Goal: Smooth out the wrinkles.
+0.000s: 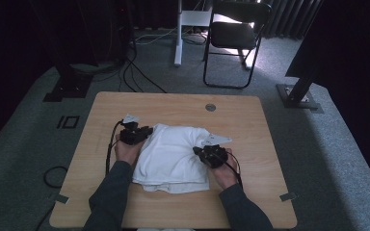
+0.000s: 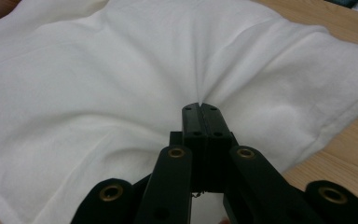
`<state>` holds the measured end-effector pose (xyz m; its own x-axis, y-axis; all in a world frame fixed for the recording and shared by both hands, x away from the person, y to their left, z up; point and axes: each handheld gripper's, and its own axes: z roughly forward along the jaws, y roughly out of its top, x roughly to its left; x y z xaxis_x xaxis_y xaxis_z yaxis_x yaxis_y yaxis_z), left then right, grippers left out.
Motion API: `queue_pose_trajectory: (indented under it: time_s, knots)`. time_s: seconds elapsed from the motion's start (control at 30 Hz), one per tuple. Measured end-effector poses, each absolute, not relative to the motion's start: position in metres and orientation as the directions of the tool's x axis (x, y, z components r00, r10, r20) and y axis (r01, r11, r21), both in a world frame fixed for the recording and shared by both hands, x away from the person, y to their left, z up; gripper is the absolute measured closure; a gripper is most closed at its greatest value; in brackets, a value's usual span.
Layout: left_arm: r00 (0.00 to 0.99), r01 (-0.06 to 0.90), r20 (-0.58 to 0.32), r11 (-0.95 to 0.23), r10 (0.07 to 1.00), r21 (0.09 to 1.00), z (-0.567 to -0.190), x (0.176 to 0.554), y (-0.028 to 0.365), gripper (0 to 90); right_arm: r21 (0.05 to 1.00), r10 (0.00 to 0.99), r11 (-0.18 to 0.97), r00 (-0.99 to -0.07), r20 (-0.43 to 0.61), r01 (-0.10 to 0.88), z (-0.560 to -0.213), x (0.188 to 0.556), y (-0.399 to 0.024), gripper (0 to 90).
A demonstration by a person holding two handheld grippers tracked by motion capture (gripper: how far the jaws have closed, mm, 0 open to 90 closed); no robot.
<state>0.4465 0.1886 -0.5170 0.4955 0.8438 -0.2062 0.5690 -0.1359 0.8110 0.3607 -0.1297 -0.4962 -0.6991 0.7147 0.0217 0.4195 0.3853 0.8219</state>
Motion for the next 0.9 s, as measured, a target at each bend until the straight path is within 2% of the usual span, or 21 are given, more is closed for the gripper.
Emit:
queue_pose_trajectory:
  time_s: [0.03, 0.07, 0.33, 0.53, 0.73, 0.83, 0.9]
  knots:
    - [0.494, 0.566, -0.184, -0.154, 0.850, 0.810, -0.518, 0.446, 0.185, 88.5, 0.824, 0.715, 0.386, -0.699, 0.017, 0.415, -0.496, 0.360, -0.130, 90.0]
    - [0.494, 0.569, -0.174, -0.165, 0.852, 0.806, -0.518, 0.445, 0.184, 89.8, 0.827, 0.717, 0.385, -0.697, 0.012, 0.409, -0.495, 0.359, -0.131, 90.0]
    - [0.456, 0.596, -0.129, -0.195, 0.880, 0.779, -0.526, 0.446, 0.184, 90.0, 0.866, 0.760, 0.339, -0.650, -0.022, 0.368, -0.480, 0.345, -0.162, 90.0]
    - [0.414, 0.634, -0.138, -0.176, 0.900, 0.753, -0.538, 0.448, 0.188, 90.0, 0.834, 0.798, 0.330, -0.603, 0.004, 0.443, -0.500, 0.341, -0.189, 90.0]
    - [0.403, 0.625, -0.123, -0.175, 0.907, 0.760, -0.534, 0.445, 0.182, 89.6, 0.763, 0.780, 0.388, -0.626, 0.028, 0.517, -0.523, 0.342, -0.186, 89.8]
    - [0.402, 0.596, -0.088, -0.188, 0.911, 0.780, -0.524, 0.436, 0.179, 74.0, 0.797, 0.804, 0.331, -0.593, 0.042, 0.506, -0.512, 0.348, -0.191, 74.7]
    - [0.396, 0.563, -0.072, -0.180, 0.916, 0.806, -0.513, 0.424, 0.178, 69.1, 0.828, 0.815, 0.289, -0.577, 0.049, 0.480, -0.499, 0.351, -0.193, 67.7]
